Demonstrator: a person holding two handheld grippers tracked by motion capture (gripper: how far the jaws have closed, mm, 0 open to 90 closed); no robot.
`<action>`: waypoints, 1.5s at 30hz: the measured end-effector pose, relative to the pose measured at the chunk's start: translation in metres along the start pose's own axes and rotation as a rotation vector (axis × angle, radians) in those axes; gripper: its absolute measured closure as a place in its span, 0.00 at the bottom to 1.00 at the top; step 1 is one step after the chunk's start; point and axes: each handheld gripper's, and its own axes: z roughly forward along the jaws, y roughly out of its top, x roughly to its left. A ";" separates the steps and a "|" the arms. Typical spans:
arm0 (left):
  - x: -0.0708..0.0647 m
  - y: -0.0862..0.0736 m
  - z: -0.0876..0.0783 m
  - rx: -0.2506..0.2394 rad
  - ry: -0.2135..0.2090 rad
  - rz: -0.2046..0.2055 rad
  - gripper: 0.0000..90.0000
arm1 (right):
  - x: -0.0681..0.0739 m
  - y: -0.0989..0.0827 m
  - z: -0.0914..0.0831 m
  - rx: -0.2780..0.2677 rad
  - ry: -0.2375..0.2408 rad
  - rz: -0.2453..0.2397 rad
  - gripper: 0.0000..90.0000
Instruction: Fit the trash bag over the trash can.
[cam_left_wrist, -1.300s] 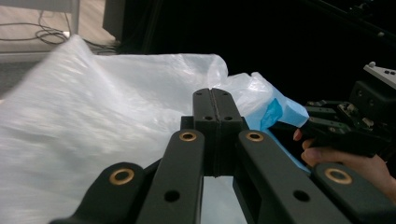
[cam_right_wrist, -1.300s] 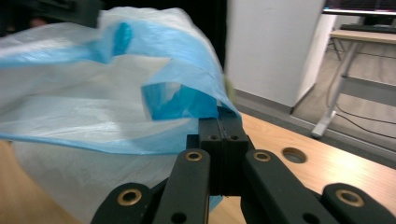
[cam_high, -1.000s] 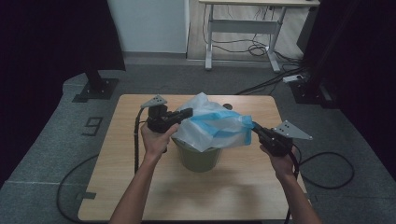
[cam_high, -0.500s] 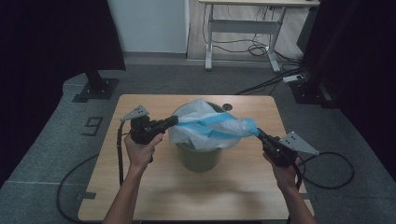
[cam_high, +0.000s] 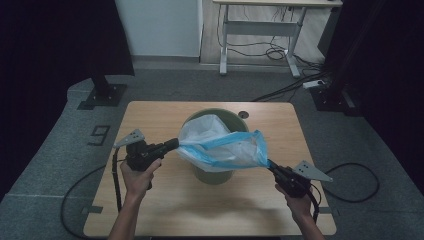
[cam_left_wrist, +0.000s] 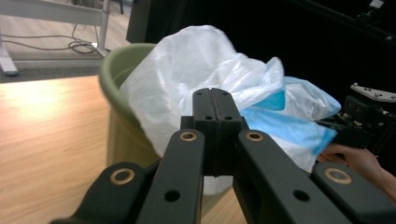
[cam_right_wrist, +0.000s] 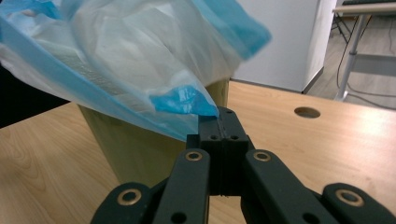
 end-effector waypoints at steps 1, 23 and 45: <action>0.001 -0.002 0.000 0.004 0.006 -0.002 1.00 | 0.001 -0.002 0.001 0.005 0.003 0.004 0.99; 0.030 -0.020 0.012 0.061 0.094 -0.062 1.00 | -0.008 -0.032 0.029 0.096 0.016 0.060 0.99; 0.044 -0.023 0.027 0.078 0.109 -0.099 1.00 | -0.014 -0.032 0.030 0.090 0.027 0.075 0.98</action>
